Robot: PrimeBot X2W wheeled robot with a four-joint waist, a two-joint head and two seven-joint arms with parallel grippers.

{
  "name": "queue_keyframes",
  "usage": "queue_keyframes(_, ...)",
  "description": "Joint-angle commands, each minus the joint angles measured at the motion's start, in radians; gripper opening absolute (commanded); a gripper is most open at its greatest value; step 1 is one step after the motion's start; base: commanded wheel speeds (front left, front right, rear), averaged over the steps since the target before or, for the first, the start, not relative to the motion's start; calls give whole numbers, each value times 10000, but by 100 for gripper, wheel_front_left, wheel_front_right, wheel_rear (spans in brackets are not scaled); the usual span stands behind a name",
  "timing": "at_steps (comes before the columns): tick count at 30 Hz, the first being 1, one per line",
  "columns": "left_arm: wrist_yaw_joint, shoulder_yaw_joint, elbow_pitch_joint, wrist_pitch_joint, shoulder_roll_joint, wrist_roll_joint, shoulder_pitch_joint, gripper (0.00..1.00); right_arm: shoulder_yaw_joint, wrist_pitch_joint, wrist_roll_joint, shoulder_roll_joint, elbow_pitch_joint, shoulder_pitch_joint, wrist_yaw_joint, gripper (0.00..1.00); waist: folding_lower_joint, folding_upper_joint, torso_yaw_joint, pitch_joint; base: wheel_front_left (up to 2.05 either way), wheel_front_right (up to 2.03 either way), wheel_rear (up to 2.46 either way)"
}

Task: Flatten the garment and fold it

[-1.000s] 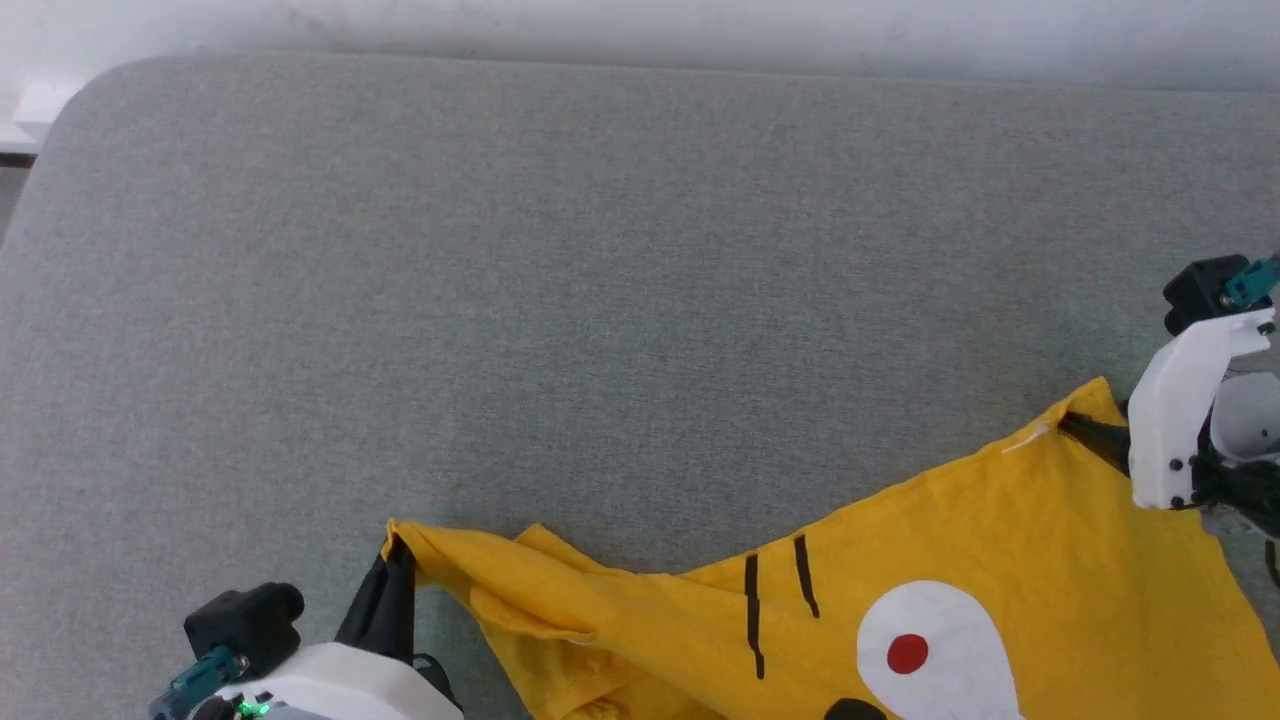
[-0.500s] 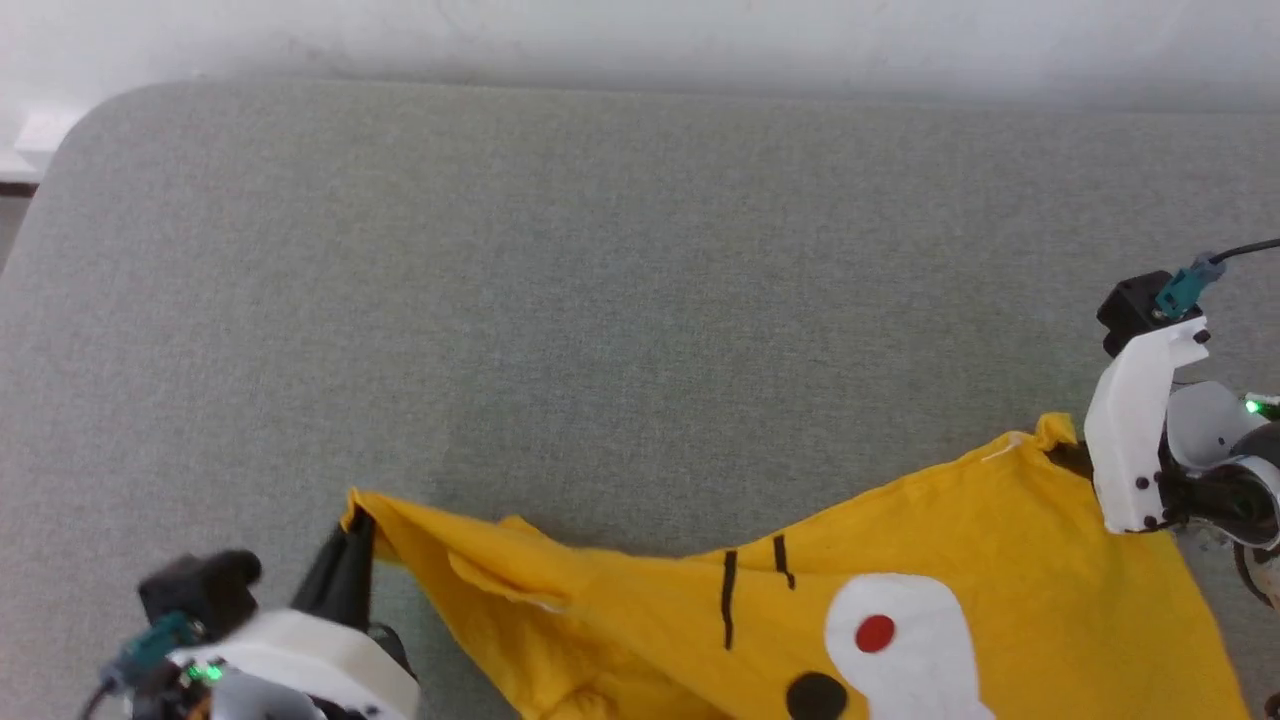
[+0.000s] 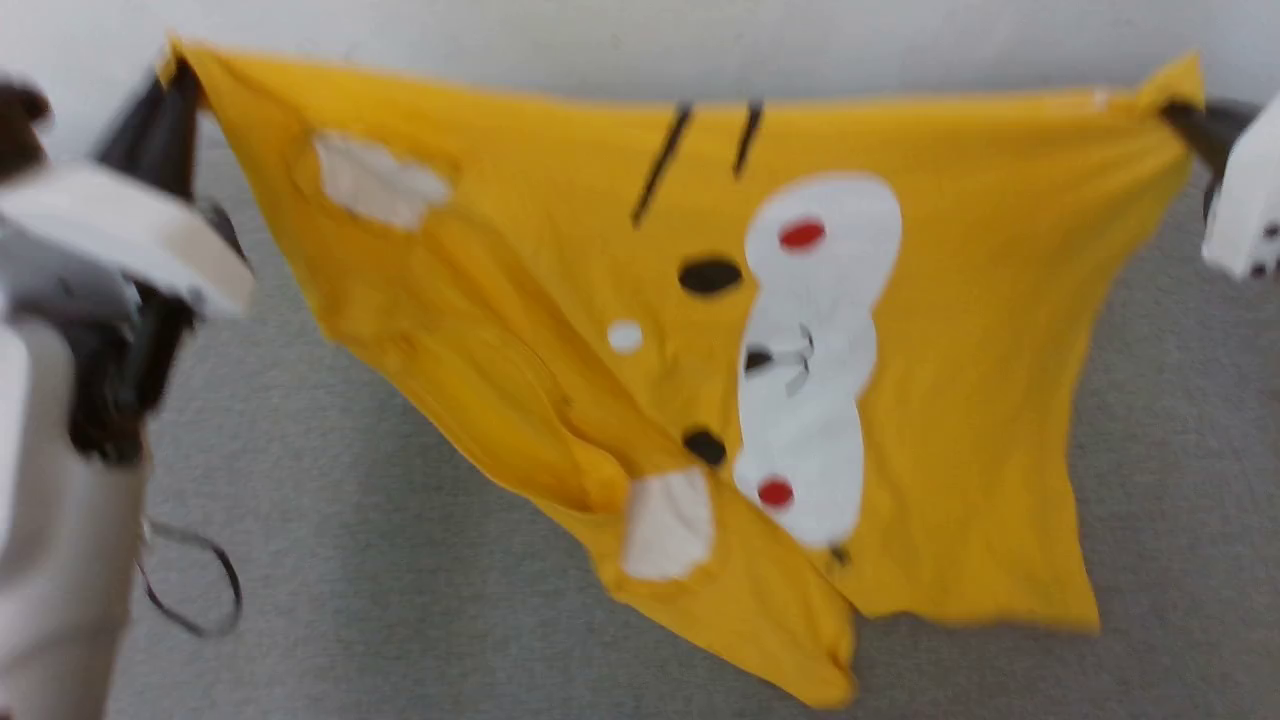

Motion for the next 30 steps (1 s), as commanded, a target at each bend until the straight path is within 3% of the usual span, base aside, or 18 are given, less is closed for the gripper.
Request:
queue_keyframes(1, -141, -46, 467, -25, 128, 133, -674, 0, -6, -309, -98, 171, 223, -437, -9, 0, -1, 0, -591, 291, 0, 0, 0)
queue_keyframes(7, -528, -310, 2908, -756, 325, 866, -4009, 0, 84, -2670, -702, 666, 1521, -2708, -9, 0, -1, 0, -1124, 866, 0, 0, 0)
queue_keyframes(16, -765, -366, 5216, -2407, 111, 1353, -7912, 0, 353, -5798, -1065, 526, 2993, -5555, -9, 0, -1, 0, -1135, 1671, 0, 0, 0)
queue_keyframes(22, -1010, -645, 6501, -2934, -100, 1506, -8863, 0, 1109, -6618, -915, 552, 3943, -6370, -9, 0, -1, 0, -966, 2155, 0, 0, 0)
queue_keyframes(30, -1404, -733, 8174, -3513, -558, 1106, -8363, 0, 2676, -7076, -334, 956, 5113, -6228, -9, 0, -1, 0, -795, 2678, 0, 0, 0)
